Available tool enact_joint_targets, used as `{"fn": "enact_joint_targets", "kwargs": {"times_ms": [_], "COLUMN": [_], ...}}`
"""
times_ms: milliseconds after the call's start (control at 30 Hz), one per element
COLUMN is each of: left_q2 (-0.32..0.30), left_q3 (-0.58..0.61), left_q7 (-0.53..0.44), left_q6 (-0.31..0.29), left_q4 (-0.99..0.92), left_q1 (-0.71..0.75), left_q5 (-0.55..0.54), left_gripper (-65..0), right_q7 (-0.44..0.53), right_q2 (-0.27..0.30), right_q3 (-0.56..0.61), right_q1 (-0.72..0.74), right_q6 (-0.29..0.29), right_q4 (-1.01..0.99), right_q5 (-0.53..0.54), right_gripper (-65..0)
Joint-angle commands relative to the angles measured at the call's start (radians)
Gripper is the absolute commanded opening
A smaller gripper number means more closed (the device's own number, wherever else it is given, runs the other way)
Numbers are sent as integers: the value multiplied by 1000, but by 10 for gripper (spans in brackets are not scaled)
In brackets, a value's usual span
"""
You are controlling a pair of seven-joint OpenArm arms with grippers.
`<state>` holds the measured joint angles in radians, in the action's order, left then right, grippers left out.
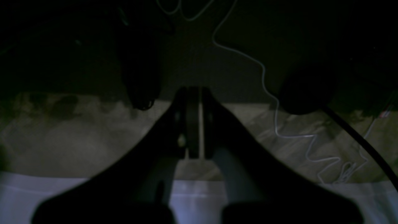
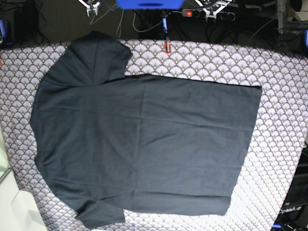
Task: Fold the T-shirt properly
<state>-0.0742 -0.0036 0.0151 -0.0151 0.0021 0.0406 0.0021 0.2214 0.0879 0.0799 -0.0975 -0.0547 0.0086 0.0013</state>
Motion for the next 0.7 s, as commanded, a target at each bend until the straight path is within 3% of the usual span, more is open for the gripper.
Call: {"fn": "enact_joint_targets", "kwargs": {"times_ms": [0, 367, 467, 667], "left_q2": [-2, 0, 0, -6], "left_q3": [3, 1, 3, 3], "left_q7": [-2, -7, -91, -379], "left_q6": [5, 5, 4, 2], "left_q4": [2, 2, -2, -2], "left_q1": [3, 5, 34, 190], "left_q5": [-3, -3, -3, -3], "left_gripper": [-650, -650, -650, -650], "right_q7": [5, 17, 157, 528], "right_q2": [5, 5, 6, 36], "right_q3": [-1, -1, -1, -6], "right_q1": [-6, -11, -69, -261], "right_q6": [-10, -10, -10, -10], "right_q4": [1, 1, 0, -3], "right_q5": [4, 4, 6, 7], "right_gripper": [-650, -650, -650, -650]}}
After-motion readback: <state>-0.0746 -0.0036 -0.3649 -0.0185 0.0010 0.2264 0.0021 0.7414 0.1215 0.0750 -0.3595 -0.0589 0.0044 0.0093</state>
